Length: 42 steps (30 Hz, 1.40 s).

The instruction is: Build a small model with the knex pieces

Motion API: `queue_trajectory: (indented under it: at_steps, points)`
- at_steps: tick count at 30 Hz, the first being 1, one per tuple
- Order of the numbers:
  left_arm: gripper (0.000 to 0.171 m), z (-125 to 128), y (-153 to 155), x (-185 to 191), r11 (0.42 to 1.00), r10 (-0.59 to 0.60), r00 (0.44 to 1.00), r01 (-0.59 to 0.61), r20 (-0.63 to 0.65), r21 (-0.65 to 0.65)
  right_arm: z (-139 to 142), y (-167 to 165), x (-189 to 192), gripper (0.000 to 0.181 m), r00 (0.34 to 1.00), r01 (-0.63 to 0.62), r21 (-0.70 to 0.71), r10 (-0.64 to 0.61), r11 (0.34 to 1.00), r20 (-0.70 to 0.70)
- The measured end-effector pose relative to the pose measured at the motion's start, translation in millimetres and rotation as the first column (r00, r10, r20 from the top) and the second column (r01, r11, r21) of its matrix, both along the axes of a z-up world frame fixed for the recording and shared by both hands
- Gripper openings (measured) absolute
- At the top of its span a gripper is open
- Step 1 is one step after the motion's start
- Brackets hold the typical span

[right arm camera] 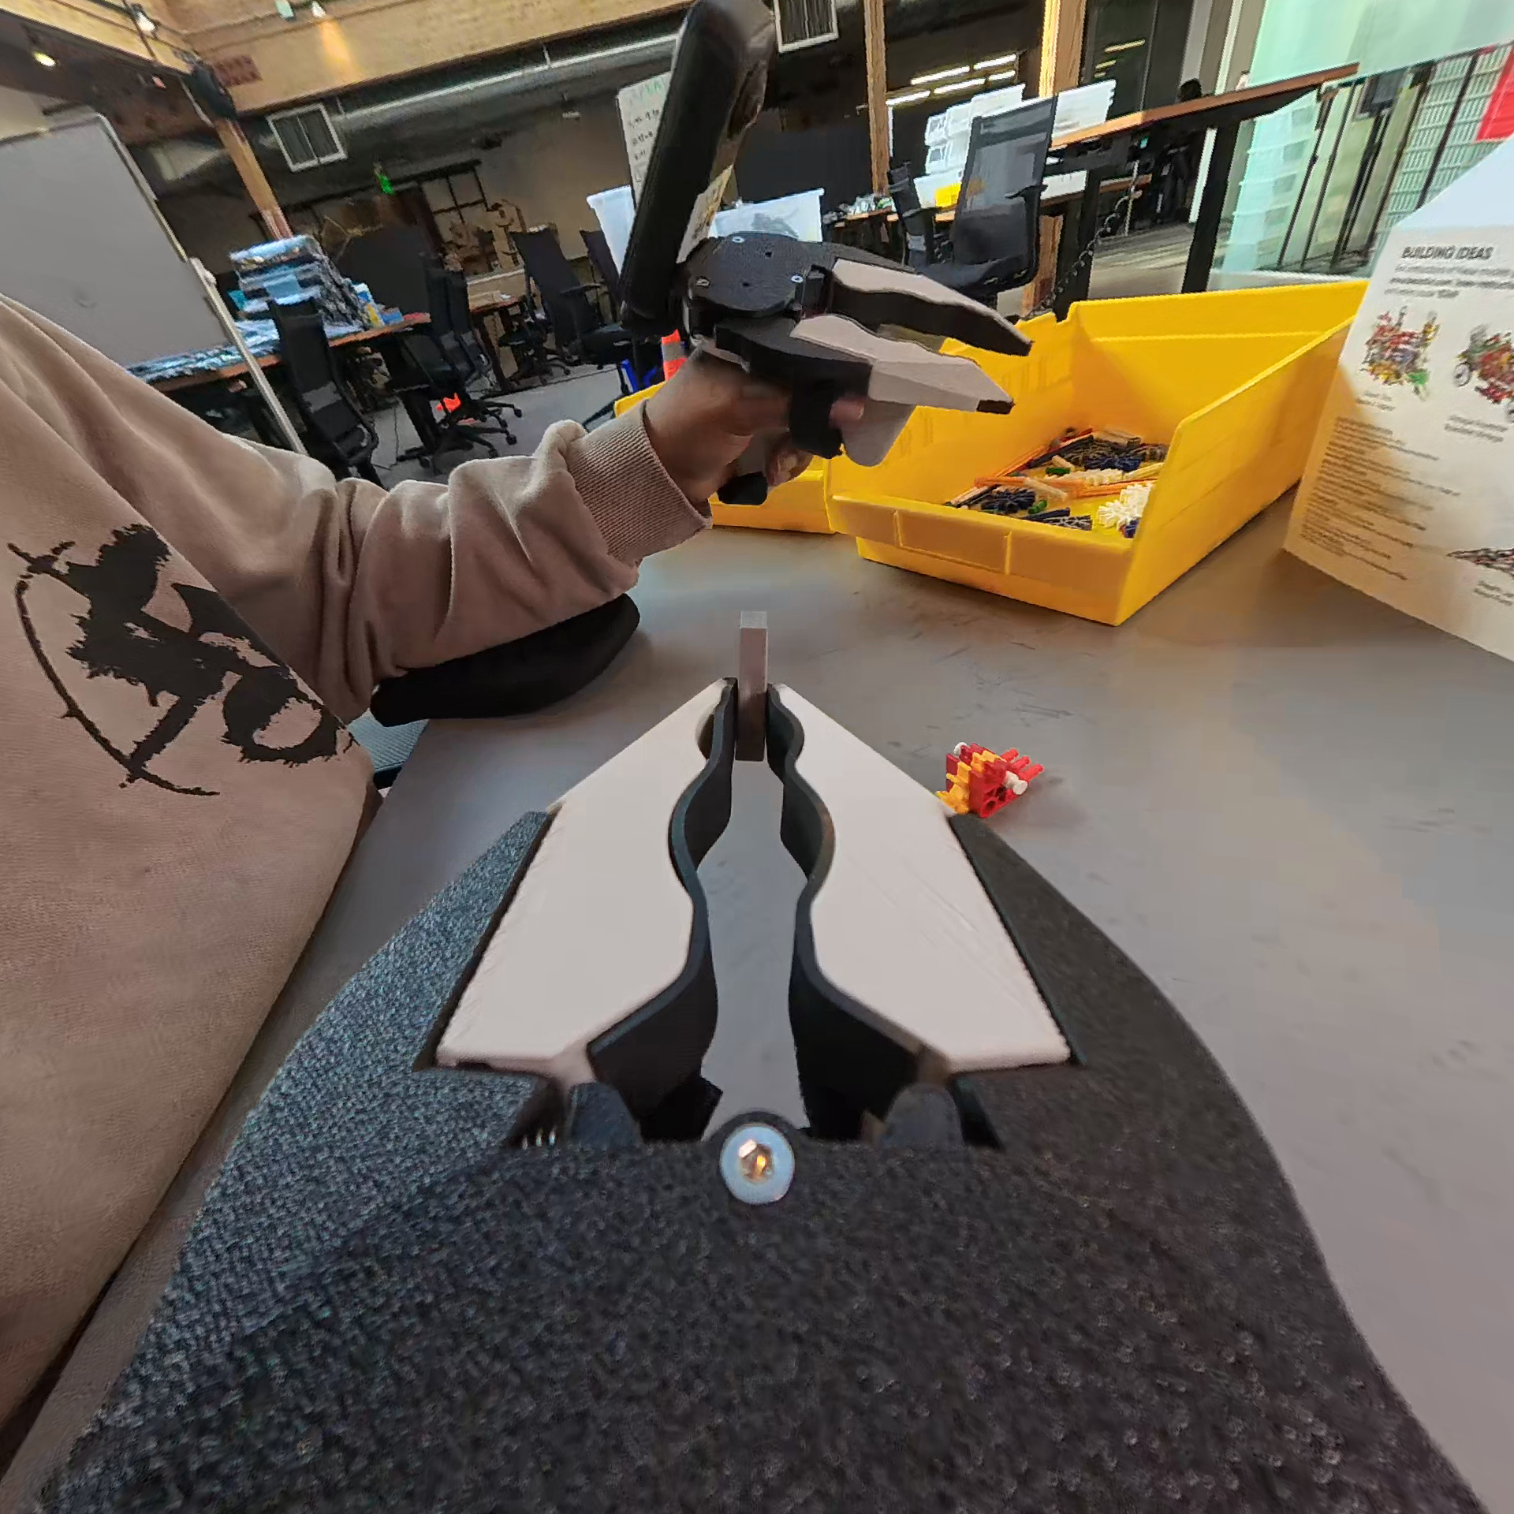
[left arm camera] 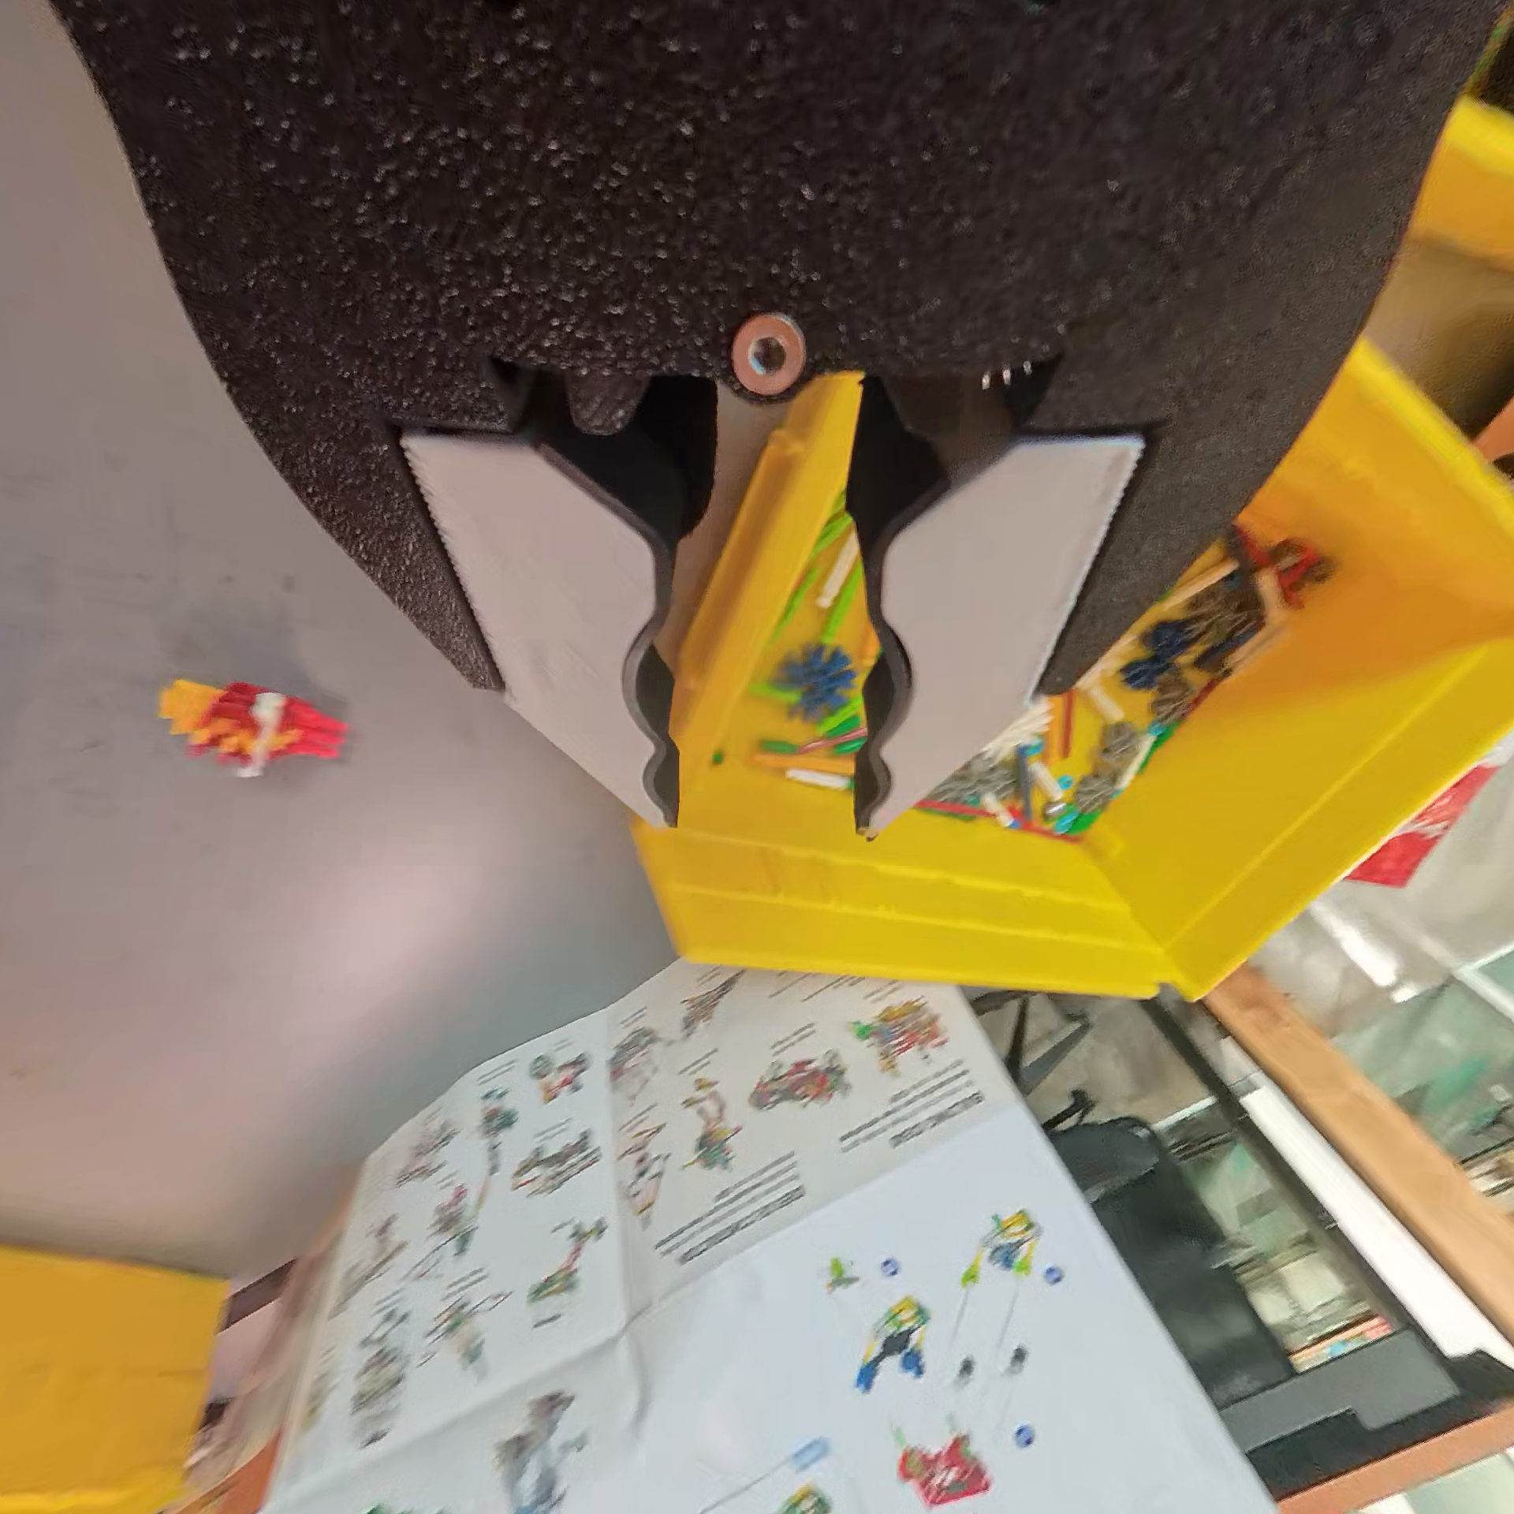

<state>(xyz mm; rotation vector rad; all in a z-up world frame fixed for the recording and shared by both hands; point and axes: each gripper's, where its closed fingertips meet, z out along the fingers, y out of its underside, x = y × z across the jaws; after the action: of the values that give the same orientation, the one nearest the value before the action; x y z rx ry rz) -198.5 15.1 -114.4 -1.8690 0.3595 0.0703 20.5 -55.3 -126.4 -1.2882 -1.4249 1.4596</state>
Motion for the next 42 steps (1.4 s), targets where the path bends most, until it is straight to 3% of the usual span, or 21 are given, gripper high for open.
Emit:
queue_trajectory:
  at_steps: [2, 3, 5, 7, 8, 9, 13, 17, 27, 31, 33, 36, 39, 42]
  points:
    - [0.04, 4, -10, 51, 0.975, -0.222, 0.96, 0.22, 0.169, 0.03, 0, 2, -1, 0.003, 0.999, 0.034, 0.051, -0.034, 0.998, -0.005]
    - [0.04, 5, -18, 79, 0.941, -0.333, 0.902, 0.335, 0.276, 0.041, 0, 3, -1, 0.004, 0.999, 0.051, 0.078, -0.05, 0.996, -0.011]
    - [0.035, 5, -42, 136, 0.816, -0.536, 0.705, 0.574, 0.464, 0.07, -2, 6, -2, 0.004, 0.997, 0.083, 0.121, -0.082, 0.989, -0.011]
    - [0.032, 10, -60, 176, 0.708, -0.631, 0.537, 0.694, 0.56, 0.132, -3, 4, -3, 0.004, 0.996, 0.086, 0.157, -0.086, 0.984, -0.007]
    - [0.03, 10, -66, 190, 0.672, -0.662, 0.492, 0.724, 0.566, 0.156, -5, 1, -4, 0.004, 0.997, 0.075, 0.17, -0.077, 0.983, 0.004]
    - [0.028, 7, -70, 200, 0.651, -0.68, 0.481, 0.744, 0.553, 0.153, -7, 0, -5, 0.003, 0.997, 0.075, 0.185, -0.079, 0.98, 0.011]
    - [0.025, -11, -78, 222, 0.6, -0.747, 0.514, 0.794, 0.421, 0.095, -12, -7, -6, 0.004, 0.997, 0.058, 0.24, -0.068, 0.969, 0.033]
    - [0.011, -21, -81, 226, 0.598, -0.776, 0.557, 0.799, 0.297, 0.064, -18, -12, -6, 0.004, 0.996, 0.042, 0.284, -0.061, 0.958, 0.06]
    - [0.006, -28, -83, 228, 0.605, -0.764, 0.574, 0.796, 0.296, 0.015, -24, -12, -4, 0.007, 0.993, 0.047, 0.344, -0.08, 0.938, 0.084]
    - [0.006, -32, -77, 222, 0.634, -0.739, 0.599, 0.773, 0.306, 0.016, -24, 3, -4, 0.031, 0.981, 0.145, 0.374, -0.182, 0.916, 0.067]
    - [0.006, -34, -69, 215, 0.669, -0.715, 0.637, 0.743, 0.288, 0.019, -24, 10, -3, 0.055, 0.973, 0.175, 0.365, -0.217, 0.914, 0.076]
    - [0.006, -30, -44, 186, 0.799, -0.589, 0.774, 0.6, 0.232, 0.024, -26, 19, -3, 0.073, 0.96, 0.217, 0.37, -0.266, 0.903, 0.086]
    - [0.006, -9, -10, 114, 0.952, -0.305, 0.934, 0.293, 0.189, 0.089, -28, 21, -2, 0.075, 0.955, 0.228, 0.387, -0.283, 0.893, 0.09]
    - [0.007, -7, 12, 25, 0.998, 0.006, 0.98, -0.019, 0.199, 0.065, -33, 18, -3, 0.075, 0.955, 0.208, 0.393, -0.273, 0.896, 0.117]
